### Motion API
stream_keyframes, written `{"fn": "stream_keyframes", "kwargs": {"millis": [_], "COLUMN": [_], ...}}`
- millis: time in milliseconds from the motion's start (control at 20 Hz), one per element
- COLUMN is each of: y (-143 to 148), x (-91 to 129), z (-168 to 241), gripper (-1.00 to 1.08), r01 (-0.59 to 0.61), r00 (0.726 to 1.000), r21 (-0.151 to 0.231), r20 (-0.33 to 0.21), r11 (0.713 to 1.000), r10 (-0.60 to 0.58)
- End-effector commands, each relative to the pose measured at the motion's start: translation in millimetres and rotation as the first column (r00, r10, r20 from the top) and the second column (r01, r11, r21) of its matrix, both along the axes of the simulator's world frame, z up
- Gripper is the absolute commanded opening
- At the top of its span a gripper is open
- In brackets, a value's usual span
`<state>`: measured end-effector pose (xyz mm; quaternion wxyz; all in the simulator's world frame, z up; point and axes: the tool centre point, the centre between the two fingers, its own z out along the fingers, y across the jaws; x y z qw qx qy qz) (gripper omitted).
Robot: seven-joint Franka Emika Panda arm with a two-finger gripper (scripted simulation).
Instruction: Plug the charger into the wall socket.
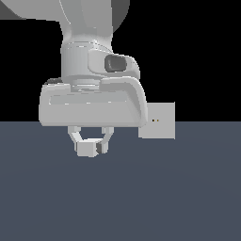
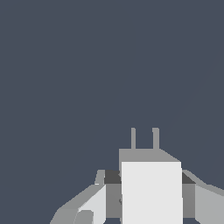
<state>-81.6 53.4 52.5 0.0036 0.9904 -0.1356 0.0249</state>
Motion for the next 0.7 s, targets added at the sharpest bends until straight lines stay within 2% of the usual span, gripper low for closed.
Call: {"fn": "stream_keyframes", "kwargs": {"millis": [0,350,650], "y": [-25.3,-87.0,-122.0], "x": [7.2,28.1,42.2], "z": [8.7,29.7,41.8], "gripper": [-1.0,-1.0,-1.0], "r01": [-0.012,-0.04,-0.056], "r00": [1.0,0.999,0.998], "r21": [0.0,0.001,0.001], "r20": [0.0,0.0,0.0], "r11": [1.0,0.999,0.998], "r10": [0.012,0.04,0.056]}}
